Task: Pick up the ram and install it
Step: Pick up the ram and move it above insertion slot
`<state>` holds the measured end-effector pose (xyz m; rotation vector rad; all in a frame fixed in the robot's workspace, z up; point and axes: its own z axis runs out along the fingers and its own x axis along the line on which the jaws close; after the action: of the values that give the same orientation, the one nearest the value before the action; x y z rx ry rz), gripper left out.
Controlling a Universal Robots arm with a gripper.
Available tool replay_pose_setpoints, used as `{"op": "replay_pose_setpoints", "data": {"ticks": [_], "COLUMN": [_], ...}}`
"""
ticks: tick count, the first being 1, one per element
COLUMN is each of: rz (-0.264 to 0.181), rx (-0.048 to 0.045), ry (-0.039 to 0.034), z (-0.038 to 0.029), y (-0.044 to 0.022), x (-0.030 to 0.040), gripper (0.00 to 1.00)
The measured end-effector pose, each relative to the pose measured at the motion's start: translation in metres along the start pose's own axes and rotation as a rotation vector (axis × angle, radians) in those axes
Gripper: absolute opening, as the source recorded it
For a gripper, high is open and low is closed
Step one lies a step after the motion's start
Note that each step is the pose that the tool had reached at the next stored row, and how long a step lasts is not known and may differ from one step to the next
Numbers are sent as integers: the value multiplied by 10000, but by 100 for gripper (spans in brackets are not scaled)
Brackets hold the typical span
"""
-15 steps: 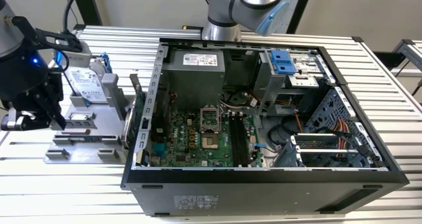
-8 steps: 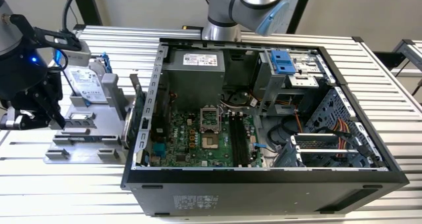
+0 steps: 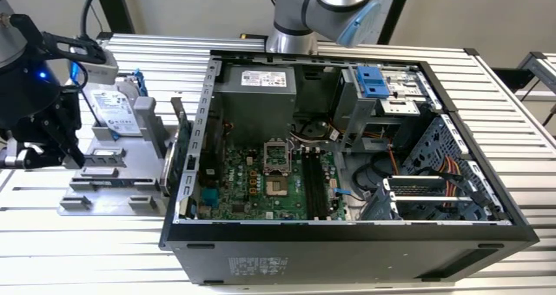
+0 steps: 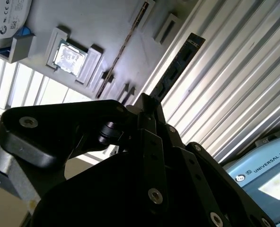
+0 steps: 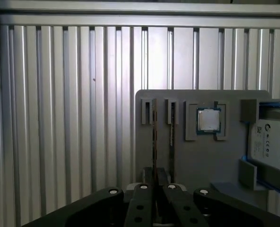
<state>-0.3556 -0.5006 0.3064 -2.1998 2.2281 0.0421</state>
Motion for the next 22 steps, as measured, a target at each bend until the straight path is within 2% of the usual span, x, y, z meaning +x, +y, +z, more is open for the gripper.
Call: {"op": "replay_pose_setpoints", "data": {"ticks": [22], "rz": [1], "rx": [1], "ry": [0], "z": [-233], "y": [3], "x": [-6], "gripper": [0]}}
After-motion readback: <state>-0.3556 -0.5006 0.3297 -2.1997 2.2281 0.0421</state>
